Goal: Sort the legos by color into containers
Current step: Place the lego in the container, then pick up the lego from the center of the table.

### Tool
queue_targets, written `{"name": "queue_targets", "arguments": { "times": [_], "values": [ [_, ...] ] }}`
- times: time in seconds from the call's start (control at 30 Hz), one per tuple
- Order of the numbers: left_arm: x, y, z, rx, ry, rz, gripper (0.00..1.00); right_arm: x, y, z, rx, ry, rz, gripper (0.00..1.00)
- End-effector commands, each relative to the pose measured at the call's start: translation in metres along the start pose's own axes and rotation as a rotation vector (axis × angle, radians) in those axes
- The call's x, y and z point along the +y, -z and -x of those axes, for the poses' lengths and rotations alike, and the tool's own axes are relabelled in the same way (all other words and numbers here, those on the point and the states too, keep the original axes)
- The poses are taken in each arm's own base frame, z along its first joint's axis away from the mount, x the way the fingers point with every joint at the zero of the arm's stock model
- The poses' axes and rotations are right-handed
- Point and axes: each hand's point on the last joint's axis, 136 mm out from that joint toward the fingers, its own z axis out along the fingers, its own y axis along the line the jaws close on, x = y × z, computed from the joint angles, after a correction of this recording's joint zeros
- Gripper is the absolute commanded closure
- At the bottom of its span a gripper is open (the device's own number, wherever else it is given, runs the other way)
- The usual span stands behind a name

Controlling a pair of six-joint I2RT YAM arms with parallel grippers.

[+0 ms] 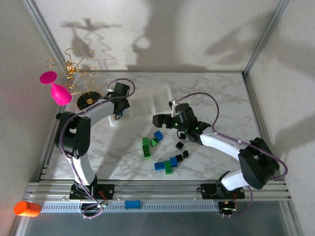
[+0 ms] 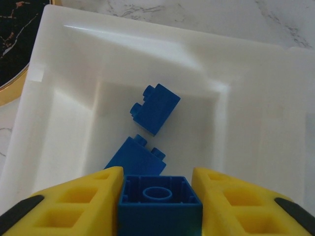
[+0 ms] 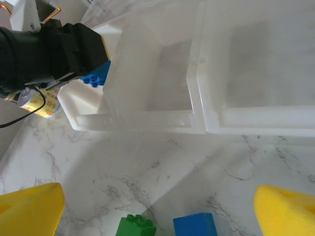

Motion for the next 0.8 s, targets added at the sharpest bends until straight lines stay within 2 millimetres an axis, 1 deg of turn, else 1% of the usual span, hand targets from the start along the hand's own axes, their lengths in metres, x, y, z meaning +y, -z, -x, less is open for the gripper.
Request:
{"name": "queue_targets", "arguments": {
  "times": [0.0, 0.1, 0.23, 0.3, 0.4, 0.5, 0.57, 0.6, 0.67, 0.77],
  "values": [
    [-0.009, 0.001, 0.014, -0.021, 0.014, -0.037, 0.57, 0.005, 0.006, 0.015, -0.044, 0.015, -0.010, 0.01],
    [-0.010, 0.006, 0.018, -0.030, 0.012, -0.048, 0.53, 0.006, 0.006, 0.018, -0.049, 0.021, -0.013, 0.01],
    [-0.011, 0.019, 0.023, -0.035, 0.012, -0.066, 0.52, 0.009, 0.008, 0.021, -0.053, 0.013, -0.006, 0.01],
    [-0.011, 0.030, 0.026, -0.048, 0.025, -0.088, 0.52, 0.008, 0.010, 0.022, -0.057, 0.012, -0.010, 0.01],
    [-0.015, 0.050, 0.029, -0.065, 0.032, -0.135, 0.52, 0.001, 0.013, 0.021, -0.056, 0.006, -0.037, 0.01],
    [-0.022, 0.072, 0.026, -0.072, 0.021, -0.203, 0.52, -0.008, 0.015, 0.017, -0.047, -0.010, -0.060, 0.01],
    [-0.028, 0.088, 0.022, -0.078, 0.005, -0.240, 0.52, -0.015, 0.018, 0.015, -0.042, -0.035, -0.077, 0.01],
    [-0.031, 0.092, 0.017, -0.070, -0.008, -0.254, 0.52, -0.024, 0.020, 0.016, -0.044, -0.054, -0.095, 0.01],
    [-0.040, 0.107, 0.007, -0.059, -0.041, -0.296, 0.51, -0.032, 0.024, 0.013, -0.040, -0.082, -0.112, 0.01],
    [-0.060, 0.126, -0.015, -0.033, -0.120, -0.345, 0.50, -0.043, 0.030, 0.007, -0.031, -0.111, -0.134, 0.01]
  ]
}}
